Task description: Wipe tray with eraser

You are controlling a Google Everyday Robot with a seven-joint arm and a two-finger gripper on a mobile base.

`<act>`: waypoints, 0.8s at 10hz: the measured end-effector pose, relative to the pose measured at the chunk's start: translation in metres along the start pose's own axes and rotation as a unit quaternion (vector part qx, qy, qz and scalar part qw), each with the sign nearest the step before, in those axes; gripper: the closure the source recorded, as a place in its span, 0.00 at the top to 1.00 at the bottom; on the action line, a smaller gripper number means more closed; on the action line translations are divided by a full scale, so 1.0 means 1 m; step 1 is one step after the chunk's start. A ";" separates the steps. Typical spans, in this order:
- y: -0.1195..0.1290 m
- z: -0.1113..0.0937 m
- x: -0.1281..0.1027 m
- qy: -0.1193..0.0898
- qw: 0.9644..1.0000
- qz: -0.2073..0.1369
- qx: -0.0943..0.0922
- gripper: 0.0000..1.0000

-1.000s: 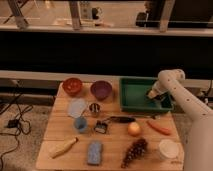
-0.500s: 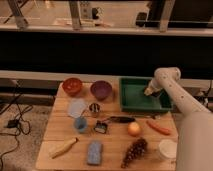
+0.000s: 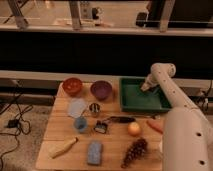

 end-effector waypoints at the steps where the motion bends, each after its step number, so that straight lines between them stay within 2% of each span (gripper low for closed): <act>1: 0.008 -0.002 0.002 -0.002 1.000 -0.005 -0.003 0.04; 4: 0.047 -0.011 -0.010 -0.018 0.999 -0.024 -0.023 0.04; 8: 0.073 -0.012 -0.024 -0.040 0.997 -0.038 -0.045 0.04</act>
